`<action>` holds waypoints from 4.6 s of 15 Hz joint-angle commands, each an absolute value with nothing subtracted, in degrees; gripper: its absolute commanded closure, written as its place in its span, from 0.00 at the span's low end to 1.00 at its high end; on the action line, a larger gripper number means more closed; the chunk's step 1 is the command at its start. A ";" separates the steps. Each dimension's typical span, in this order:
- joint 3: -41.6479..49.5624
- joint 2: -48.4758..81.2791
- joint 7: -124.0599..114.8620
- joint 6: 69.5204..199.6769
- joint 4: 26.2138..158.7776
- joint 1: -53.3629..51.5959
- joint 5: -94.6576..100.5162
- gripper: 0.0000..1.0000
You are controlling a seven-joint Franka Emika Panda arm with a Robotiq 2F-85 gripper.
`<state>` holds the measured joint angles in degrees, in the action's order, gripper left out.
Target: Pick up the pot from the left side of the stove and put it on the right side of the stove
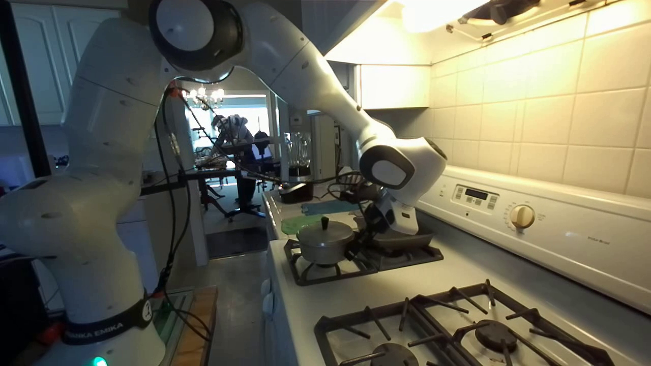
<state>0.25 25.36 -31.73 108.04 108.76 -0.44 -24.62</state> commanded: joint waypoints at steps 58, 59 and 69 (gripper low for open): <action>16.29 25.54 -22.85 103.81 106.80 18.18 -23.98 0.88; 16.26 25.83 -23.02 104.02 106.37 18.44 -24.32 0.88; 16.02 28.93 -23.22 106.17 103.19 20.66 -26.31 0.88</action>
